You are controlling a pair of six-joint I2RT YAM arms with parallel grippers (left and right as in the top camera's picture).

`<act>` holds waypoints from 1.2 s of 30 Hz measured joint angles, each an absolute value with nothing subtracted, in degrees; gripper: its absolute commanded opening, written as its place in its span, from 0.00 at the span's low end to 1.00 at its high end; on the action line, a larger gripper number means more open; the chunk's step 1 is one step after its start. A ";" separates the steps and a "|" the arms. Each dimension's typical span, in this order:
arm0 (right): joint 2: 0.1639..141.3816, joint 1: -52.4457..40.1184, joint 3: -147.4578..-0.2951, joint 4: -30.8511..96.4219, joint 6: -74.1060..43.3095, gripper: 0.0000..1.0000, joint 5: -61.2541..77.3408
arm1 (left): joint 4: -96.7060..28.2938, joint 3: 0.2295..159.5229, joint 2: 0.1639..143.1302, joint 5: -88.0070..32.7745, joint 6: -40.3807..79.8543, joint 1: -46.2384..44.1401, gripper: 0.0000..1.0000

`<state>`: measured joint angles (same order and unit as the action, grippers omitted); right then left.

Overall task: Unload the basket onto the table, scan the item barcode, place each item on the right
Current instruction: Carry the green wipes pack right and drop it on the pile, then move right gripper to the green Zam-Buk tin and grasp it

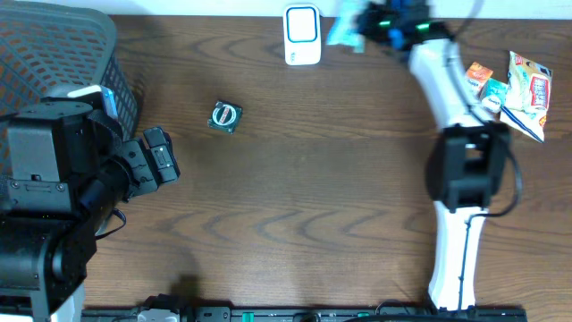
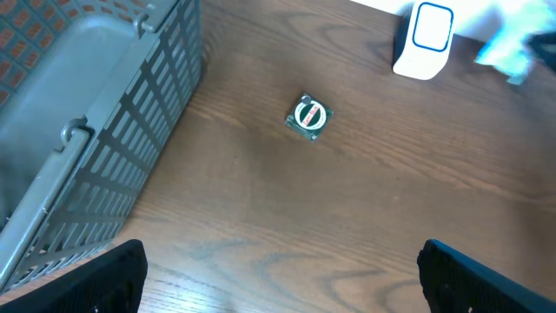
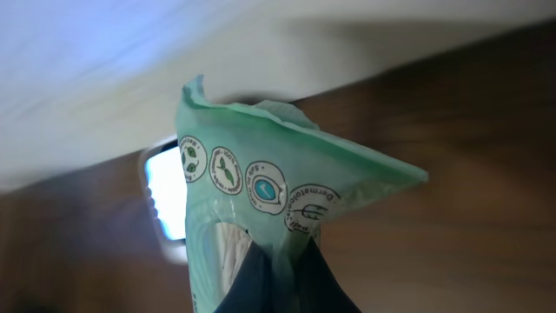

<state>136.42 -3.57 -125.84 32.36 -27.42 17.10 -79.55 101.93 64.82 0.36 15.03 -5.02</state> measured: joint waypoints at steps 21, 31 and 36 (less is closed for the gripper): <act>132.44 18.26 -126.87 55.86 -15.75 0.72 6.31 | -79.53 101.93 64.82 0.36 15.03 -5.02 0.98; 132.44 4.69 -126.87 55.64 -13.34 0.77 34.74 | -79.53 101.93 64.82 0.36 15.03 -5.02 0.98; 132.44 -10.11 -126.87 49.69 -12.95 0.81 36.69 | -79.53 101.93 64.82 0.36 15.03 -5.02 0.98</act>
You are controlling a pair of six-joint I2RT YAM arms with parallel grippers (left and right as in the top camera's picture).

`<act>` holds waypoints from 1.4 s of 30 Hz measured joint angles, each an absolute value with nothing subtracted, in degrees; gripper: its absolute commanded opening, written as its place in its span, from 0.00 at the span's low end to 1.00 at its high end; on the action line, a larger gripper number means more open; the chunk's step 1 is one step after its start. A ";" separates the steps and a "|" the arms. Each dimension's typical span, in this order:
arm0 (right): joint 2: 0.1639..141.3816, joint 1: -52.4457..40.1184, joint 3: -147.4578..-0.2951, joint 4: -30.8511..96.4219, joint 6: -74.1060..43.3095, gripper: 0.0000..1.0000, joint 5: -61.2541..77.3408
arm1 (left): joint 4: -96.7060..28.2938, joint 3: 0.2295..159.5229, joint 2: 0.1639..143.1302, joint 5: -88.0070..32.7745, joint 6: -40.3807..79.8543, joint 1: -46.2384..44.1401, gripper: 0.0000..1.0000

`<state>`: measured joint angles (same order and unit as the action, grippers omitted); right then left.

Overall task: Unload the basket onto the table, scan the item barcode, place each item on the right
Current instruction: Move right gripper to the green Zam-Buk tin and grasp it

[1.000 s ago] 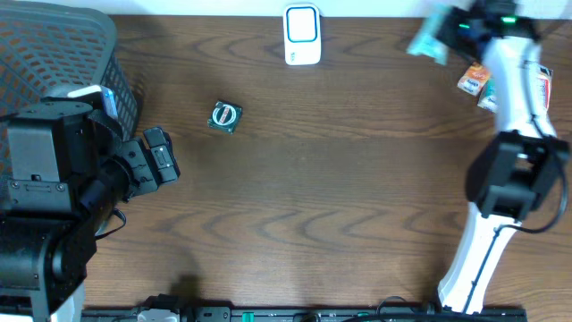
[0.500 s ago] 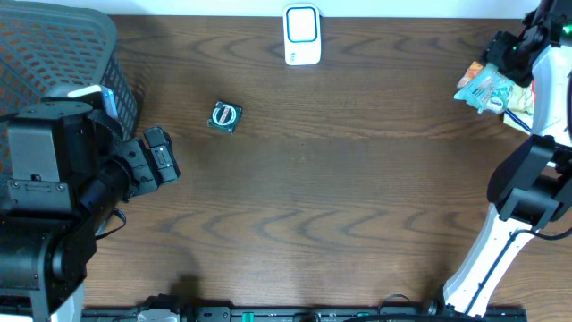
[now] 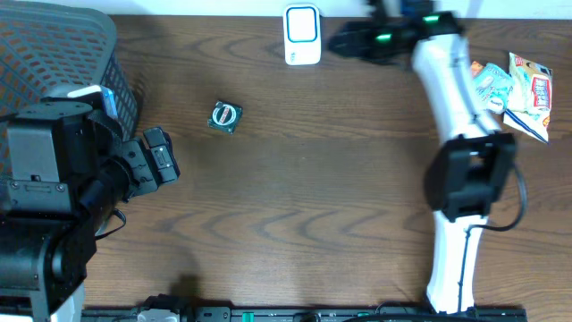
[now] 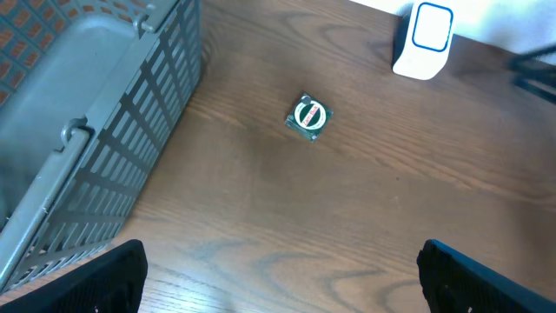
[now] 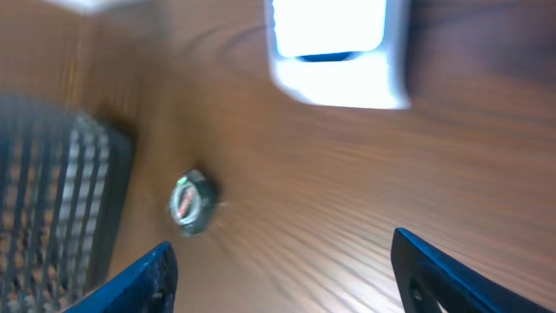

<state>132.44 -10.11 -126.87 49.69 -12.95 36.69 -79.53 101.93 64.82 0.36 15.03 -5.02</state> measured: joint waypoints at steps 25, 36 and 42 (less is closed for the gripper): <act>143.85 -41.06 -126.96 32.27 13.96 0.99 5.50 | -79.55 101.93 64.82 0.36 15.03 -5.02 0.98; 149.25 -40.60 -127.13 34.94 15.11 0.88 11.57 | -79.55 101.93 64.82 0.36 15.03 -5.02 0.98; 149.03 -40.58 -127.87 38.59 14.04 0.55 11.84 | -79.53 101.93 64.82 0.36 15.03 -5.02 0.98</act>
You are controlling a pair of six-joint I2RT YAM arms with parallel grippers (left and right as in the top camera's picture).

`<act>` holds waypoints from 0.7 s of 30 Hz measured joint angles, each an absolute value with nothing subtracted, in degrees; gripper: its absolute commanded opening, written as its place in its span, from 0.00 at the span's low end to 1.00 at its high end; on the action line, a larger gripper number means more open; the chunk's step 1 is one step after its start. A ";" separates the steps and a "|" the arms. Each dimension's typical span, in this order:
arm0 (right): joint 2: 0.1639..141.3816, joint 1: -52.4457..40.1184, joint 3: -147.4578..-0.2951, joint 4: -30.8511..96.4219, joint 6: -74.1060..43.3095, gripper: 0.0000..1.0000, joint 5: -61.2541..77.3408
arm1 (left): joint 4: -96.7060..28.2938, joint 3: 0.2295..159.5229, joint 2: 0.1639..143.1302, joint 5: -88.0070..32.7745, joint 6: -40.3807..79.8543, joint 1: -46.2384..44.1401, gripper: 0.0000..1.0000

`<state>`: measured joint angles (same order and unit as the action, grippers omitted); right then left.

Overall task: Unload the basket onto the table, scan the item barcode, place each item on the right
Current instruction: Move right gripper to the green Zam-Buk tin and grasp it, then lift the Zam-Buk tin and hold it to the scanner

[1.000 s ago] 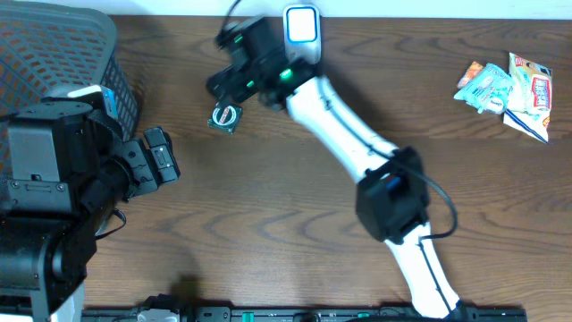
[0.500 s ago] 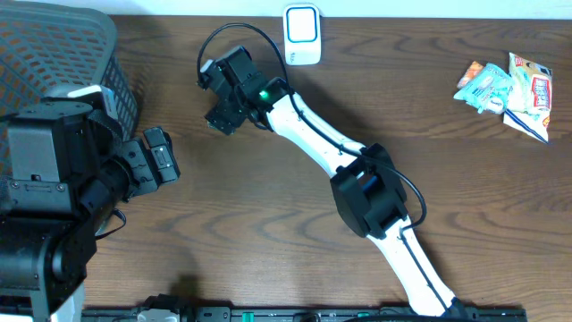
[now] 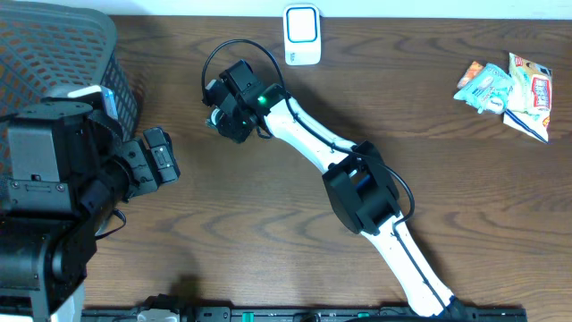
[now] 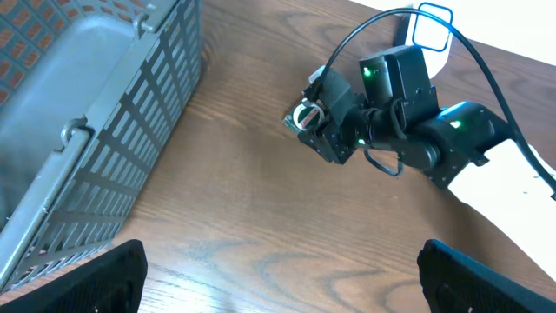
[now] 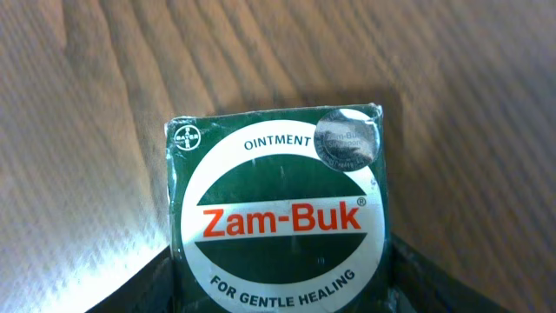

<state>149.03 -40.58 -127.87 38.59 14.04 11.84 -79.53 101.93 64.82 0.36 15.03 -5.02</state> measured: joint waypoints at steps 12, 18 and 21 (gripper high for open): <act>144.20 -40.75 -127.72 48.95 6.28 0.47 11.70 | -79.53 101.93 64.82 0.36 15.03 -5.02 0.98; 136.27 -38.87 -127.70 59.79 -3.55 0.53 17.52 | -79.55 101.93 64.82 0.36 15.03 -5.02 0.98; 133.88 -36.16 -127.72 65.28 -6.31 0.48 27.79 | -79.53 101.93 64.82 0.36 15.03 -5.02 0.98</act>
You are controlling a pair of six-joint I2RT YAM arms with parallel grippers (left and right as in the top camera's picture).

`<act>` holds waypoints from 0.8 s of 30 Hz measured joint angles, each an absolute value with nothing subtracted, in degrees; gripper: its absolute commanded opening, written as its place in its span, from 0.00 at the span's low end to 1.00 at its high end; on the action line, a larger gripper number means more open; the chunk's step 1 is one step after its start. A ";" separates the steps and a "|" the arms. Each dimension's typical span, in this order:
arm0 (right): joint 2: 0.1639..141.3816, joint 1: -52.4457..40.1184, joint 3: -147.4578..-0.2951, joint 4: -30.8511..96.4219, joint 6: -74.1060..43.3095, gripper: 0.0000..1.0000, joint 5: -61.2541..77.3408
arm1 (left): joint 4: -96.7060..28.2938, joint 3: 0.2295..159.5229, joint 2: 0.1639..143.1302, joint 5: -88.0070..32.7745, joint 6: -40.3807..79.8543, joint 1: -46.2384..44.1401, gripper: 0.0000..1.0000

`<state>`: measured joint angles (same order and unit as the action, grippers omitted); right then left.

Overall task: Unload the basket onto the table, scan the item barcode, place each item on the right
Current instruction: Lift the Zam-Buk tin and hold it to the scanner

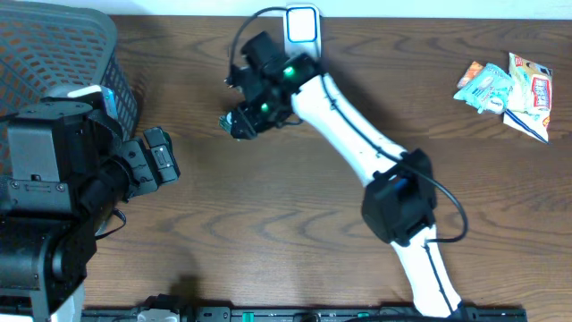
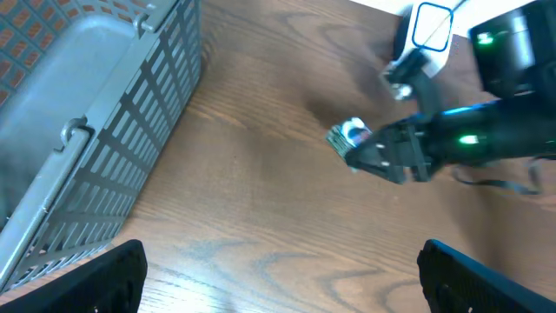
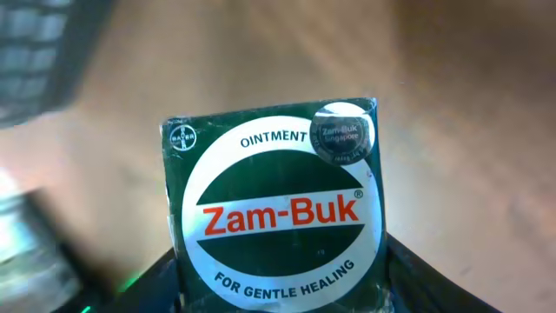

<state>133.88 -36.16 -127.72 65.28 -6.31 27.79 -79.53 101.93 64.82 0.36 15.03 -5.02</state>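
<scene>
A small green Zam-Buk ointment box (image 3: 274,213) fills the right wrist view, its round white label facing the camera. My right gripper (image 1: 239,122) is shut on it and holds it above the table, below and left of the white barcode scanner (image 1: 302,34). The box (image 2: 349,136) also shows in the left wrist view, at the tip of the right arm, with the scanner (image 2: 425,35) behind. My left gripper (image 2: 278,283) stands open low over the table near the basket, with nothing between its fingers.
A grey mesh basket (image 1: 54,54) stands at the far left. Several snack packets (image 1: 505,85) lie at the far right edge. The right arm (image 1: 357,134) stretches diagonally across the table's middle.
The right gripper, then down around the box on the table, now holds it lifted off the wood and shifted slightly right. The left arm has not moved.
The right gripper first held a green packet near the scanner. Then it was open by the scanner, with the packet among the snacks at far right. Later it was down at the ointment box left of centre, and now holds that box raised.
</scene>
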 measured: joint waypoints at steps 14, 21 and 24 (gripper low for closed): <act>133.78 -26.52 -127.55 91.11 -8.91 0.42 73.78 | -79.55 101.93 64.82 0.36 15.03 -5.02 0.98; 133.78 -25.78 -127.55 91.88 -8.91 0.43 79.66 | -79.55 101.93 64.82 0.36 15.03 -5.02 0.98; 133.78 -25.74 -127.55 91.85 -8.91 0.43 80.23 | -79.55 101.93 64.82 0.36 15.03 -5.02 0.97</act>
<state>133.78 -25.74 -127.55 91.85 -8.91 80.23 -79.55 101.93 64.82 0.36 15.03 -5.02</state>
